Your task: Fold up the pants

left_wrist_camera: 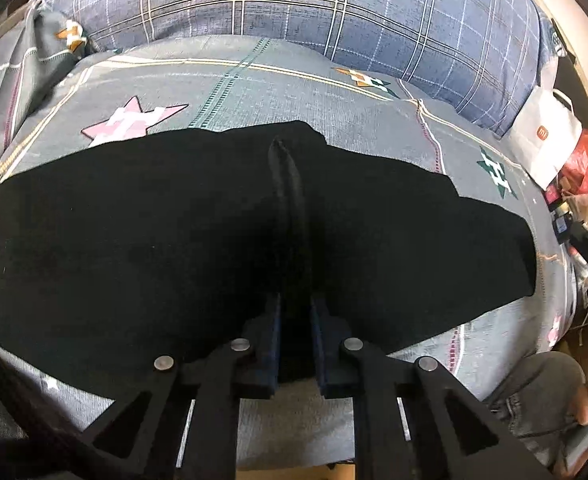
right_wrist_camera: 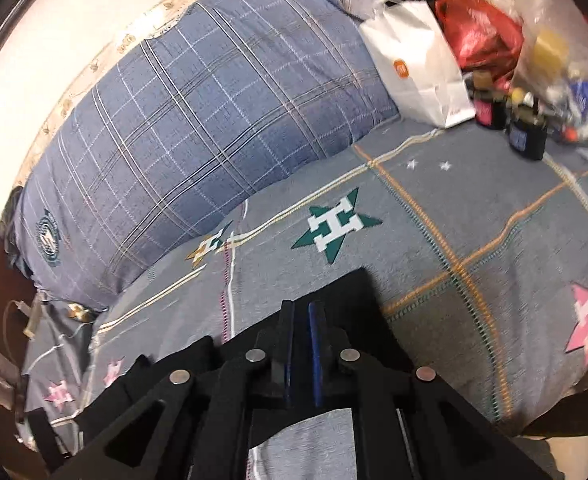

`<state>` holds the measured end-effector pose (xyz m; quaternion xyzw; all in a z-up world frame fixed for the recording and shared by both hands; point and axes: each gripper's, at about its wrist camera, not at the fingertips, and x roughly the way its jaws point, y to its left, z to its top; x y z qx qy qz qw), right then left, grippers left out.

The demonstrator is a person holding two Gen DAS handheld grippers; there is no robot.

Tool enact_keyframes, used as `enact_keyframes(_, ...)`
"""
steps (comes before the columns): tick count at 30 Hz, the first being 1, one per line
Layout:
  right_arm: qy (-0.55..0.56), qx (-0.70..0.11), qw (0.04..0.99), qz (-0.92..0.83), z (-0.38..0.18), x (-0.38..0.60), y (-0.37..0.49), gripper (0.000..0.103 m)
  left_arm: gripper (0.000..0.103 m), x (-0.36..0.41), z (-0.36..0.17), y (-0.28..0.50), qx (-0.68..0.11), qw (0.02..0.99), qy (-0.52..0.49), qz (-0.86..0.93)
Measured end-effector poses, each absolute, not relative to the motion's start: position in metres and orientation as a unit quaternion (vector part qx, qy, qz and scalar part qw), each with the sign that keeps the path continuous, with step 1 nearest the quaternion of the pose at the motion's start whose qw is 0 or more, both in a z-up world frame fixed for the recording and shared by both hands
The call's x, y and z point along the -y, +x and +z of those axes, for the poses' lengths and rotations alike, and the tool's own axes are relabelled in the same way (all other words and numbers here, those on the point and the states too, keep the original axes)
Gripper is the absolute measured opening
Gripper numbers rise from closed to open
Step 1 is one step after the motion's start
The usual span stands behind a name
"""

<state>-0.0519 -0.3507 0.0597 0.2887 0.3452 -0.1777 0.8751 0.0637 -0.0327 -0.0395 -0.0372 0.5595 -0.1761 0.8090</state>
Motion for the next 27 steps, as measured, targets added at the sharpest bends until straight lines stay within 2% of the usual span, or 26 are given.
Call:
enact_keyframes(2,0.31,-0.341,0.876,-0.142,0.055,0.348,-0.051,0.008,0.015,0.032,-0.04,0.068,-0.56,0.809,-0.046,-0.174)
enact_keyframes(4,0.327,-0.342,0.874,-0.106,0.05,0.345,-0.046,0.008,0.006,0.032,-0.037,0.071,-0.56,0.809,-0.052,-0.17)
enact_keyframes(7,0.349,-0.358,0.865,-0.048,0.043,0.337,-0.038,0.008,0.005,0.031,-0.022,0.066,-0.539,0.821,-0.063,-0.177)
enact_keyframes(10,0.387,-0.388,0.836,0.019,0.025,0.325,-0.027,0.009,0.005,0.027,-0.006,0.064,-0.535,0.811,-0.114,-0.21)
enact_keyframes(14,0.348,-0.417,0.834,0.096,0.027,0.287,-0.012,0.013,0.005,0.028,0.017,0.073,-0.525,0.799,-0.155,-0.25)
enact_keyframes(16,0.316,-0.419,0.841,0.126,0.032,0.268,-0.012,0.033,0.005,0.031,0.02,0.082,-0.53,0.791,-0.16,-0.26)
enact_keyframes(17,0.305,-0.422,0.843,0.139,0.033,0.261,-0.012,0.066,0.005,0.031,0.018,0.088,-0.535,0.786,-0.165,-0.262)
enact_keyframes(18,0.306,-0.422,0.839,0.157,0.031,0.253,-0.011,0.086,0.005,0.03,0.013,0.095,-0.547,0.775,-0.175,-0.264)
enact_keyframes(21,0.298,-0.427,0.838,0.164,0.025,0.24,-0.008,0.087,0.005,0.022,0.003,0.105,-0.567,0.749,-0.2,-0.277)
enact_keyframes(25,0.173,-0.425,0.876,0.149,0.036,0.203,-0.007,0.086,0.005,0.017,0.001,0.119,-0.581,0.729,-0.215,-0.291)
enact_keyframes(26,0.131,-0.426,0.884,0.139,0.036,0.19,-0.007,0.076,0.005,0.017,0.002,0.121,-0.581,0.728,-0.213,-0.295)
enact_keyframes(27,0.103,-0.427,0.889,0.131,0.036,0.182,-0.005,0.056,0.005,0.016,0.004,0.121,-0.58,0.729,-0.212,-0.297)
